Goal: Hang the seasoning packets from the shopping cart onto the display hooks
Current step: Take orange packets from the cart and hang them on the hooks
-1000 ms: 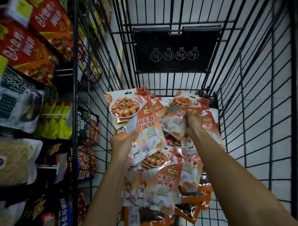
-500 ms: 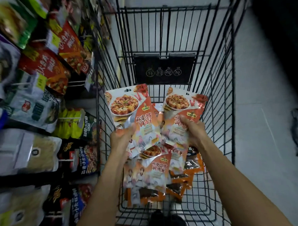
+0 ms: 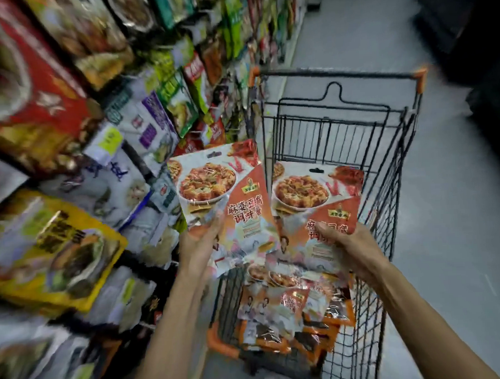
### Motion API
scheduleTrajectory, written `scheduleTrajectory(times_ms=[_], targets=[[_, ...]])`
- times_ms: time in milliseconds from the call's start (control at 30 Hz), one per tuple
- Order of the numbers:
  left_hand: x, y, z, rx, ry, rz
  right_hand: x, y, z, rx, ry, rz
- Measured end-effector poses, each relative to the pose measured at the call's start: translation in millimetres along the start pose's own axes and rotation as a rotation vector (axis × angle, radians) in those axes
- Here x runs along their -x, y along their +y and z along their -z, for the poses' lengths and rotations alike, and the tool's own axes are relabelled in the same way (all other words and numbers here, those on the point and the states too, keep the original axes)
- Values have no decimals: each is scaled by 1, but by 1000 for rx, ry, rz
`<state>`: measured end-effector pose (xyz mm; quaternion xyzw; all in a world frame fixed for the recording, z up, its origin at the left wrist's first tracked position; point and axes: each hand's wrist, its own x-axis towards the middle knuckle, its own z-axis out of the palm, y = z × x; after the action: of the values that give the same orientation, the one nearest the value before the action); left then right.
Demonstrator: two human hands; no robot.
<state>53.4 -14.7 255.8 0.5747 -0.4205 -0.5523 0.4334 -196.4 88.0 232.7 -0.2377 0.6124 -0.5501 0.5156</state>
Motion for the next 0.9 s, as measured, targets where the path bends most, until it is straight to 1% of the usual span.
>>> scheduleTrajectory(times_ms=[100, 167, 233, 333, 433, 533, 667, 800, 900], targets=[[45, 31, 41, 77, 98, -120, 25, -36, -30, 77, -127, 100], [83, 53, 70, 94, 196, -193, 41, -58, -53, 115, -218, 175], [121, 69, 101, 109, 256, -277, 58, -74, -78, 141, -327, 239], [182, 90, 149, 80, 364, -368, 88, -92, -120, 159, -517, 318], [246, 105, 198, 77, 486, -425, 131, -104, -169, 167, -660, 373], [307, 113, 244, 66, 641, -499, 182, -107, -215, 176, -795, 445], [388, 117, 296, 79, 823, -506, 256, -104, -274, 141, -939, 522], [461, 109, 350, 71, 1016, -501, 332, -95, -326, 144, -1088, 501], [502, 98, 390, 102, 1041, -492, 379, -81, -359, 140, -1170, 508]])
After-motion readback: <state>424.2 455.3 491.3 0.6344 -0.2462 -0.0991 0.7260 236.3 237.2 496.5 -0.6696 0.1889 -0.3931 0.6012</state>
